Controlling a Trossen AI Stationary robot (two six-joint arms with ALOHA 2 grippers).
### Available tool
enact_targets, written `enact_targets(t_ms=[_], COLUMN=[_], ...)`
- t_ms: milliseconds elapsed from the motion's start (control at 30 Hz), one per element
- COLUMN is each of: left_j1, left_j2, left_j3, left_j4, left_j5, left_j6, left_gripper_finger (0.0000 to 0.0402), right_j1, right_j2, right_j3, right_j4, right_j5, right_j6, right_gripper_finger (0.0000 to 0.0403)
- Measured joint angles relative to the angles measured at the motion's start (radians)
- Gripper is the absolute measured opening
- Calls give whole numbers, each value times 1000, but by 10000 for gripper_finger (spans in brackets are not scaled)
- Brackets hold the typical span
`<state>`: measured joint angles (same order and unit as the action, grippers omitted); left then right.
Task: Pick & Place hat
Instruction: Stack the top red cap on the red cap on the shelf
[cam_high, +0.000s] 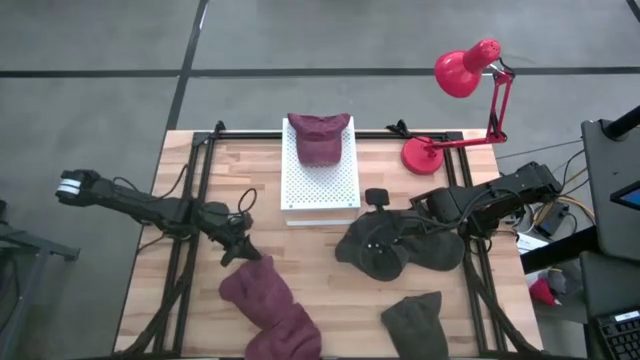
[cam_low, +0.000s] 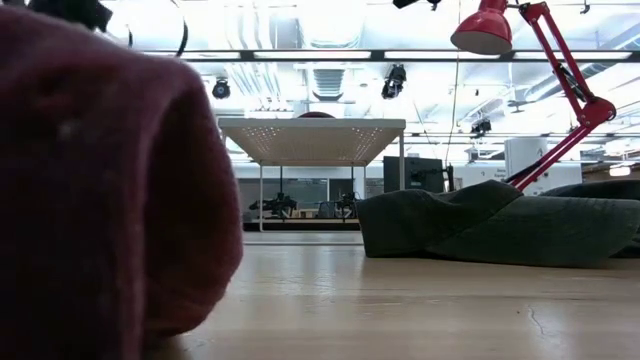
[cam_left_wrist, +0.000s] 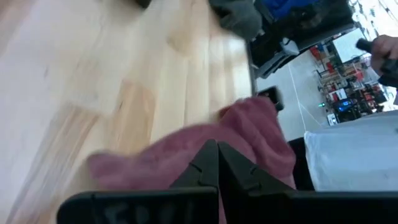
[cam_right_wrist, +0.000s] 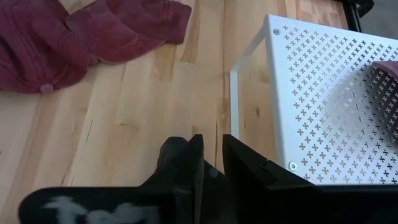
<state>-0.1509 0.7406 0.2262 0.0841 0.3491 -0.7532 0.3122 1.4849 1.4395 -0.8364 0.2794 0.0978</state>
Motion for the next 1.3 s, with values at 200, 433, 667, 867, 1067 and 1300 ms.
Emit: enact_targets(t_ms=[200, 433, 667, 867, 1067, 1300], left_j1=[0, -3, -14, -44, -48, -52], left_j2=[0, 0, 0, 19, 43, 73], left_j3=[106, 270, 313, 251, 192, 174], left_j4=[-172, -667, -871, -839, -751, -667], left_j5=[-42, -51, -52, -58, -62, -48], left_j6=[56, 13, -165, -162, -166, -199], left_gripper_finger=[0, 0, 0, 25, 93, 162], right_j1=[0, 0, 4, 5, 5, 5], right_j2=[0, 0, 0, 1, 1, 1], right_j3=[0, 0, 0, 0, 0, 0], right_j4=[0, 2, 2, 3, 3, 3], right_j5=[-1, -47, -53, -53, -53, -53], right_j6=[7, 31, 40, 42, 42, 41], right_gripper_finger=[44, 51, 72, 91, 105, 112])
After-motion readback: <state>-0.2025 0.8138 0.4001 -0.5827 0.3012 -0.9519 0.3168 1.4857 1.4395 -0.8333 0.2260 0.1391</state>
